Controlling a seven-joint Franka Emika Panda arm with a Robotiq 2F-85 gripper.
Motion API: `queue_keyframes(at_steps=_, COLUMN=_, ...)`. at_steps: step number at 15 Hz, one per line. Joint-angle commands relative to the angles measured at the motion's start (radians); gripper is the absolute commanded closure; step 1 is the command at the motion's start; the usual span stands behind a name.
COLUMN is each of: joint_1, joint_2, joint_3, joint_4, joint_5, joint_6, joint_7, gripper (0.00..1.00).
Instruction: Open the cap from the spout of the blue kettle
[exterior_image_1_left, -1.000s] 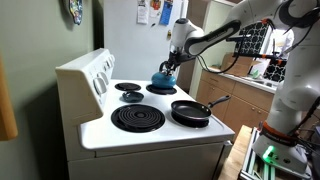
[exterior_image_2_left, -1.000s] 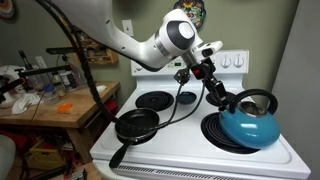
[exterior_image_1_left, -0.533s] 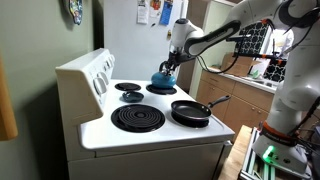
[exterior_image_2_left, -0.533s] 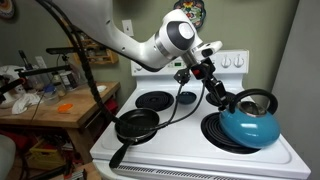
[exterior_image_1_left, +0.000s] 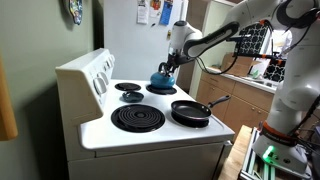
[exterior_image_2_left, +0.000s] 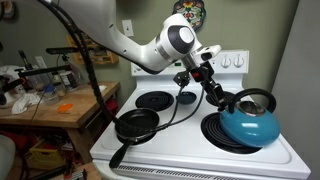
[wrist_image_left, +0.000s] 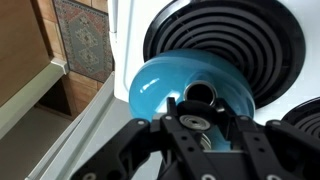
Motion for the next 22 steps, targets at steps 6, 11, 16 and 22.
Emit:
queue_keyframes(at_steps=6, joint_1=0.006, joint_2=0.045, joint_3=-0.002, joint_4=0.008, joint_5=0.02, joint_6=0.065, joint_7=-0.033, gripper=0.83)
queue_keyframes(at_steps=11, joint_1=0.011, joint_2=0.064, joint_3=-0.003, joint_4=0.01, joint_5=0.045, joint_6=0.072, joint_7=-0.064, gripper=0.83)
queue_keyframes(at_steps=16, joint_1=0.017, joint_2=0.052, joint_3=-0.006, joint_4=0.015, joint_5=0.034, joint_6=0.059, joint_7=-0.069, gripper=0.26)
queue_keyframes(at_steps=22, joint_1=0.037, joint_2=-0.035, joint_3=0.02, joint_4=0.007, joint_5=0.074, joint_6=0.037, joint_7=-0.155, gripper=0.0)
